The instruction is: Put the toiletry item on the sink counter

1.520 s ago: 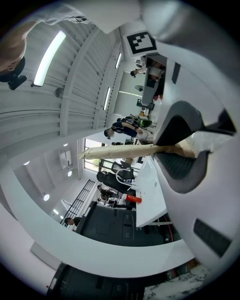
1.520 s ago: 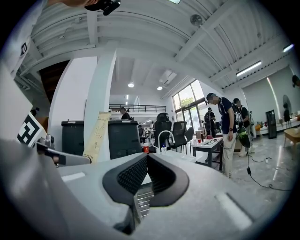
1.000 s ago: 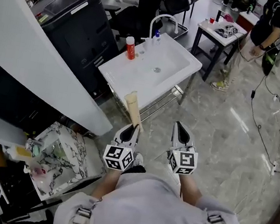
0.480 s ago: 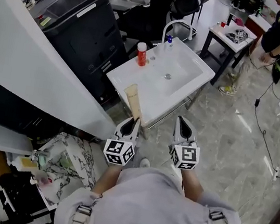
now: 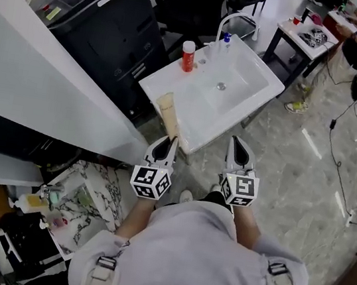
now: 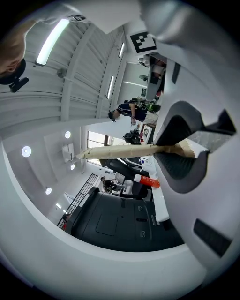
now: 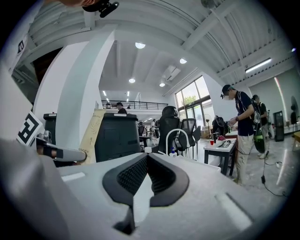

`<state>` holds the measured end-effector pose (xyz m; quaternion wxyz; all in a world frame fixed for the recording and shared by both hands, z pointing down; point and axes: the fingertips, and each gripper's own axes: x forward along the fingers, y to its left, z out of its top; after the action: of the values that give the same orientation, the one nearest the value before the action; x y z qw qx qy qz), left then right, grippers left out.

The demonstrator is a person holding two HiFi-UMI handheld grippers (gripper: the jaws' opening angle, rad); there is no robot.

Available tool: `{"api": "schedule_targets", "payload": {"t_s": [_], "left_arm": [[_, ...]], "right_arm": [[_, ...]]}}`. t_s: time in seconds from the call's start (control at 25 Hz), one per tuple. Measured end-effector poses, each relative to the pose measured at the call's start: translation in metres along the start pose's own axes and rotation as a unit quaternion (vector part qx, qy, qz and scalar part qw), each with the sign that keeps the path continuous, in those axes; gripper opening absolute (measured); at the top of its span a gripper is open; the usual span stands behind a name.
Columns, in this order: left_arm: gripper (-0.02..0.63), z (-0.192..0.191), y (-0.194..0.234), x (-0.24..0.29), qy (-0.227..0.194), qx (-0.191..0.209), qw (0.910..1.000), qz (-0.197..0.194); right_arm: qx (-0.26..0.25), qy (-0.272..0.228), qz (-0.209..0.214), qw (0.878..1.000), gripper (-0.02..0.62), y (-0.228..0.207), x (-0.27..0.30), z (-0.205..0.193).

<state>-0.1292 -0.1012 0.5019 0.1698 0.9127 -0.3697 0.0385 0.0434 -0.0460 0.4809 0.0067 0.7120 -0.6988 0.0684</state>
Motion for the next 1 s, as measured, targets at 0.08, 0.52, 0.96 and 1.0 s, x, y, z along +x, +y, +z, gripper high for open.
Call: {"api": "schedule_targets", "payload": {"t_s": [0.08,0.52,0.96,1.0], "left_arm": [[0.044,-0.001,0.002,0.004,0.003,-0.004,1.0000,0.005],[0.044,0.009,0.009,0.056,-0.003,-0.019,0.9974,0.070],[0.044,0.030,-0.001,0.111,-0.029,-0.039,0.9866,0.156],[0.044,0.029,-0.001,0.114,-0.031,-0.043,0.9853,0.163]], "right_arm": [[-0.001,0.001,0.006,1.000,-0.002,-0.002,0.008,0.002],[-0.009,0.005,0.081,0.997,-0.002,-0.036,0.082,0.016],[-0.008,-0.008,0.171,0.985,-0.002,-0.081,0.159,0.041],[-0.006,-0.008,0.178,0.984,-0.002,-0.082,0.163,0.043]]}}
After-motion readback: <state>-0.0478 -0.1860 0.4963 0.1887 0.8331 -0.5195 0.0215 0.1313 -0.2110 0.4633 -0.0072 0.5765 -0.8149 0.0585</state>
